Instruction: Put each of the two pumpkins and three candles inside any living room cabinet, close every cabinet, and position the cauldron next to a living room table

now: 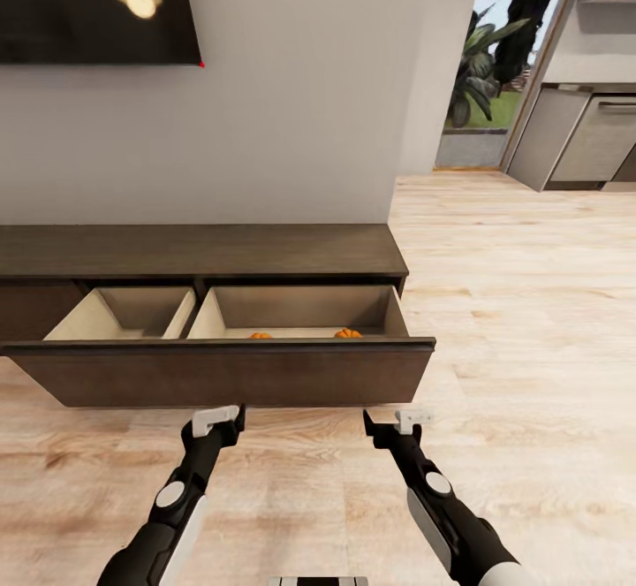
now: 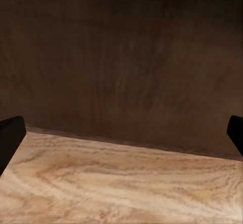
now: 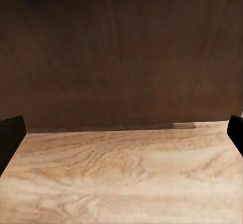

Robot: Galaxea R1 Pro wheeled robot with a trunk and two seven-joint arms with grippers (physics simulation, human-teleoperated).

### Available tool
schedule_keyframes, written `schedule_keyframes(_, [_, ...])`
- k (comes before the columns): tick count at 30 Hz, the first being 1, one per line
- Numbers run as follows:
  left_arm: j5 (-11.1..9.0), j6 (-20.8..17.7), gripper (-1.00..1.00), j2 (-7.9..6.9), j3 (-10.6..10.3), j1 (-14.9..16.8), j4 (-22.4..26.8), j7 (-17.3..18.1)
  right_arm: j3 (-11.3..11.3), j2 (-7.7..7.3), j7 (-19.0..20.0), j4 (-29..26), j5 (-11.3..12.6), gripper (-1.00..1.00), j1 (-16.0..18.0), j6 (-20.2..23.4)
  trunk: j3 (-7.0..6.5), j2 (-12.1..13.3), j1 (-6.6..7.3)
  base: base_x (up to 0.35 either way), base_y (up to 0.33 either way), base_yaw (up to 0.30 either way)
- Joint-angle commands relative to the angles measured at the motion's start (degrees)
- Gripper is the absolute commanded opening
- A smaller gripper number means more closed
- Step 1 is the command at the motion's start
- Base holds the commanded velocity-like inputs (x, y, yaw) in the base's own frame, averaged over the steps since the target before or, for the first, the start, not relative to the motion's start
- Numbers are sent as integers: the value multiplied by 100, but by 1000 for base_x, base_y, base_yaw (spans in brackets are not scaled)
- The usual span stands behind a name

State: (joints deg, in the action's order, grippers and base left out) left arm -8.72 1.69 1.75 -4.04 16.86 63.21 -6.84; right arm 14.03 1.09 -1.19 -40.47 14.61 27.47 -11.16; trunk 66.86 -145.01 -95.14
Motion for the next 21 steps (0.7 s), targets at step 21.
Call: schedule_keyframes(21, [184, 472, 100, -24, -18, -77, -68, -193, 38, -3, -12, 14, 60, 100, 4, -72, 4, -2, 1, 104, 0, 0])
